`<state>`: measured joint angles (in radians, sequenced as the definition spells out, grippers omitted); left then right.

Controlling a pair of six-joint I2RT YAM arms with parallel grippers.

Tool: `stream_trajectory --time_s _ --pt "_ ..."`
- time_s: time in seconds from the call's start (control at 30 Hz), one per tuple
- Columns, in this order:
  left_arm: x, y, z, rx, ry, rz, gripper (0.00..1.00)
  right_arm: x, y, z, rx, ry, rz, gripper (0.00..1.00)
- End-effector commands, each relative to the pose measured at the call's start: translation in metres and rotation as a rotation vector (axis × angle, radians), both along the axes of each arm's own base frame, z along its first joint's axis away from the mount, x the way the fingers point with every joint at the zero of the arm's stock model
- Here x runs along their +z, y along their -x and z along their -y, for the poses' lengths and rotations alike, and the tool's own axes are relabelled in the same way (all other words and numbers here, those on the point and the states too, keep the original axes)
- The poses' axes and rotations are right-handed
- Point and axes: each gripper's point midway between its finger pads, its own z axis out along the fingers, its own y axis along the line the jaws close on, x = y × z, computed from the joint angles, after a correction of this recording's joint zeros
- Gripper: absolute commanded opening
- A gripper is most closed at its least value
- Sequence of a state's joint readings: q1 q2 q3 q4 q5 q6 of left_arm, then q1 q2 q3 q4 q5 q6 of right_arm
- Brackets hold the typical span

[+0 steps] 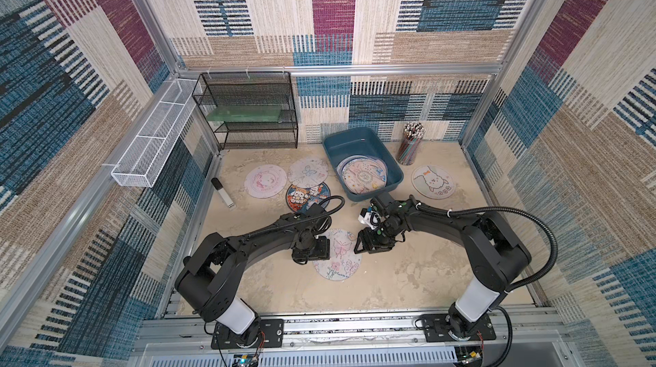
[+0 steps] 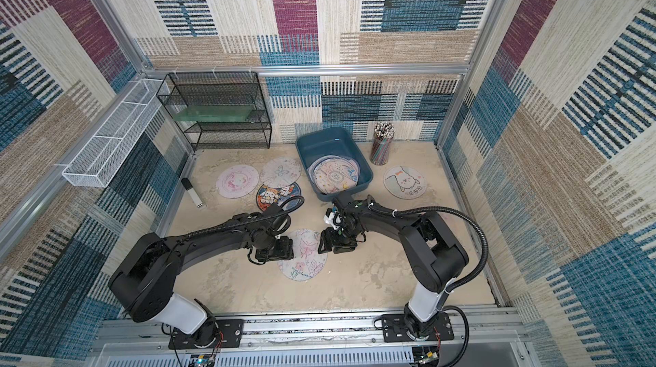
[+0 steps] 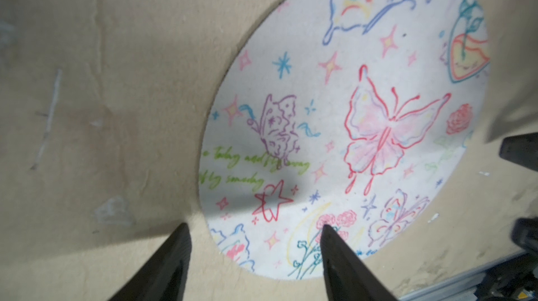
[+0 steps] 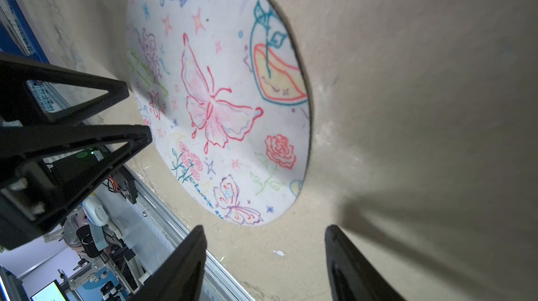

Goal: Put the coasters into the storage box
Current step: Pick up the coaster from the center of the board.

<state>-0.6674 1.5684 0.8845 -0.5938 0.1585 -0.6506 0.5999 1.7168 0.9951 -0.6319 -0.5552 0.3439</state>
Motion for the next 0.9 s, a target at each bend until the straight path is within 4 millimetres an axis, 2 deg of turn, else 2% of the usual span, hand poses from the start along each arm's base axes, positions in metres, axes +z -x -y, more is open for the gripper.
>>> stream_trajectory --time_s 0.0,0.3,0.6,0.73,0.8,0.87 --pt "0.000 -0.003 -0.002 0.009 -0.009 0.012 0.67 -0.005 -0.004 -0.007 -0.015 0.011 0.020 0.66" --pt "-0.003 0.001 -0.003 0.014 -0.007 0.004 0.67 -0.015 -0.015 -0.014 -0.055 0.040 0.036 0.63" --pt "-0.003 -0.001 -0.001 0.016 -0.002 0.006 0.66 -0.017 -0.023 -0.009 -0.109 0.072 0.045 0.62" --pt "-0.002 -0.001 -0.001 0.014 0.001 0.008 0.65 -0.021 -0.023 -0.010 -0.109 0.083 0.025 0.61" --pt "-0.003 -0.001 0.000 0.010 0.002 0.007 0.64 -0.027 -0.021 -0.009 -0.112 0.097 0.011 0.57" --pt "-0.003 -0.001 -0.001 0.009 0.001 0.004 0.64 -0.031 -0.019 -0.009 -0.112 0.105 -0.001 0.56"
